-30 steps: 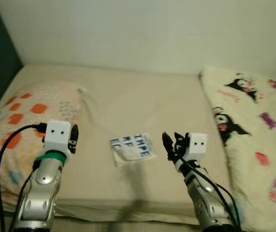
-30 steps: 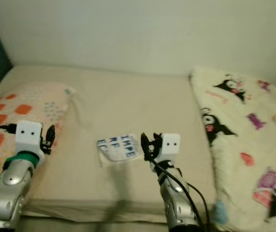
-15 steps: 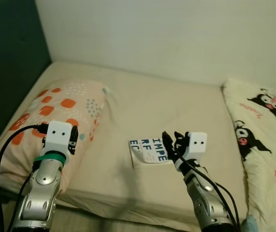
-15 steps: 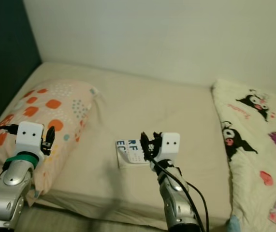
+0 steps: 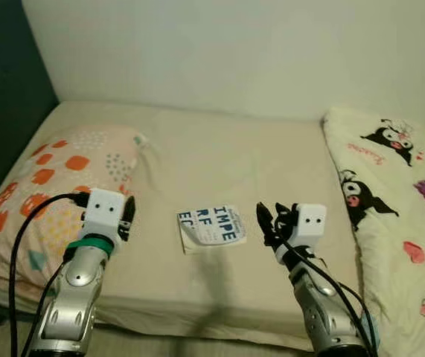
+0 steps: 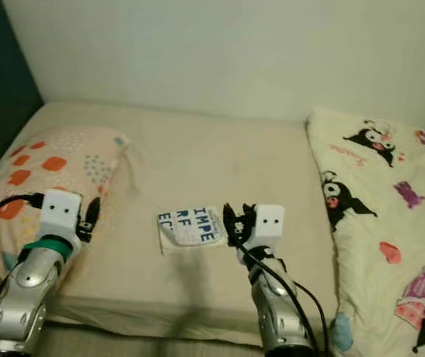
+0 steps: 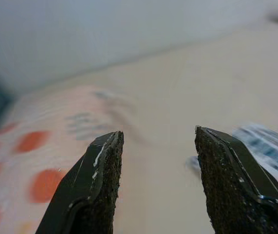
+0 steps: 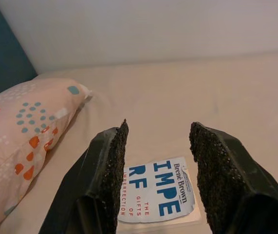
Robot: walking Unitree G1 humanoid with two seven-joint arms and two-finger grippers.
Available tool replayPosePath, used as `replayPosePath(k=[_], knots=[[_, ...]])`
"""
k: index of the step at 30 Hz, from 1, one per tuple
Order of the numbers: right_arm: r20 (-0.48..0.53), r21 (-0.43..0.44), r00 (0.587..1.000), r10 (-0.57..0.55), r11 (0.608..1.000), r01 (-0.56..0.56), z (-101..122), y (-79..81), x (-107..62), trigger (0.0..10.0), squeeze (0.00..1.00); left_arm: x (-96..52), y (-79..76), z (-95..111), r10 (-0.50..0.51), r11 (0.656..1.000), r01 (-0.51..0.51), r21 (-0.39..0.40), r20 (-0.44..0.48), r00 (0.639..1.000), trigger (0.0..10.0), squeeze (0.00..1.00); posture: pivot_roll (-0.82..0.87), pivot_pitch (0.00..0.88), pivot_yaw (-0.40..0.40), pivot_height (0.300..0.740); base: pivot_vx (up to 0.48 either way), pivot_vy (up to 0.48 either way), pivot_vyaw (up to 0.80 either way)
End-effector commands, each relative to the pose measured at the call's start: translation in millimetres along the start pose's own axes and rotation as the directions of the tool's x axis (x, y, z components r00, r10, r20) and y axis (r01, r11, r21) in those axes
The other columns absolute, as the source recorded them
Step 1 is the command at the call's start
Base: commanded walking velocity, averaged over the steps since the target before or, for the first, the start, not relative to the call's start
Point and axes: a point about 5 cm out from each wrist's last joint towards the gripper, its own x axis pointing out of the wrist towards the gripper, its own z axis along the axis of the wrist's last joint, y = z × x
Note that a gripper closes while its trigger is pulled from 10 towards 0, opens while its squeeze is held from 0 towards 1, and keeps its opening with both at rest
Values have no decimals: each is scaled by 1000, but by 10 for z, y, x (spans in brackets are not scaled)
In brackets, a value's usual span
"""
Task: Clean up the room
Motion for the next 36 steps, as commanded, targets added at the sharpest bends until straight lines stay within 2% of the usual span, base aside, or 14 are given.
replayPosePath(k=[1,4,11,15,17,18,21,25,28,36], knots=[[10,8,1000,-4,1000,4,7,2,-16,10000,0,-19,-123,-77,-120,993,120,4,-27,992,10000,0,116,0,-14,735,0,0,0],[15,8,1000,-10,1000,9,27,-2,-13,10000,0,-7,-184,-45,-191,981,192,15,-13,981,10000,0,113,0,-16,720,0,0,0],[23,3,1000,-3,1000,3,61,10,4,10000,0,49,-169,-11,-179,983,179,43,5,984,10000,0,105,6,-16,705,0,0,0],[99,21,994,45,999,-48,288,191,140,10000,0,71,-216,-56,-266,933,261,247,-13,964,10000,0,92,29,-11,685,0,0,0],[106,25,993,54,998,-57,310,228,158,10000,0,74,-225,-74,-283,910,273,312,-15,959,10000,0,93,34,-14,675,0,0,0],[106,25,993,54,998,-57,310,228,158,10000,0,74,-225,-74,-283,910,273,312,-15,959,10000,0,93,34,-14,675,0,0,0],[96,27,993,68,997,-70,290,257,145,10000,0,75,-231,-79,-297,878,275,392,-7,955,10000,0,96,46,-24,660,0,0,0],[89,26,993,73,997,-75,275,260,132,10000,0,79,-231,-75,-299,867,270,419,2,954,10000,0,96,46,-24,650,0,0,0],[83,23,993,83,996,-85,280,272,128,10000,0,87,-235,-108,-302,832,259,490,9,953,10000,0,92,59,-38,635,0,0,0],[86,21,992,97,995,-99,331,303,151,10000,0,128,-223,-129,-315,791,251,558,20,949,10000,0,91,76,-42,605,0,0,0]])
